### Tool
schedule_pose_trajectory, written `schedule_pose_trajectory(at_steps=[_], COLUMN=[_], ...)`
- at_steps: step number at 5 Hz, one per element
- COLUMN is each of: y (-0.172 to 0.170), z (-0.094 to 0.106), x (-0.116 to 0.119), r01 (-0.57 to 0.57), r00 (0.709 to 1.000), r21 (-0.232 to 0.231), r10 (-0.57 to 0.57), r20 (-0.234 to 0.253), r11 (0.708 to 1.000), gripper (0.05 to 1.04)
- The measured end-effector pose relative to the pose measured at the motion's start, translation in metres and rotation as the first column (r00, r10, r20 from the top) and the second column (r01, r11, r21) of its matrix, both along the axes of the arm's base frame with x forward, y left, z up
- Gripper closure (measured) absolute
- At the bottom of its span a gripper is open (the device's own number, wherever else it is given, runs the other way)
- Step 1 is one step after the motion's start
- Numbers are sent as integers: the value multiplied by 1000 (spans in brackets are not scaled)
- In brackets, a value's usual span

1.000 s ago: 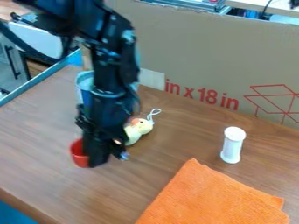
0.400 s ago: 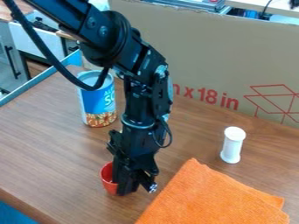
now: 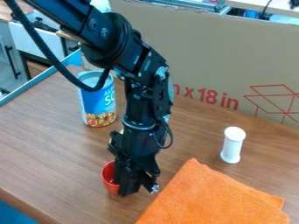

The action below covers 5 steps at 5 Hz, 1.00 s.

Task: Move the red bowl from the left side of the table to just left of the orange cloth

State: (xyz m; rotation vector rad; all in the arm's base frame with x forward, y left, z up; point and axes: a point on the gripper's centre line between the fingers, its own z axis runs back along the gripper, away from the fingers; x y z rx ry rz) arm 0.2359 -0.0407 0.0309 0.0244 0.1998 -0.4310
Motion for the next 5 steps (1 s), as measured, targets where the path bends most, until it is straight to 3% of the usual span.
schedule_pose_trajectory(at_steps=[1, 3, 4, 5], y=[0, 7, 16, 28], z=[13, 52, 68, 79], x=[-1, 3, 12, 17], r01=[-16, -89, -146, -201], r00=[1000, 990, 982, 971], r21=[5, -26, -9, -9], r10=[16, 91, 146, 200], r20=[19, 110, 123, 133], r11=[1000, 996, 989, 980], gripper=[735, 146, 75, 80])
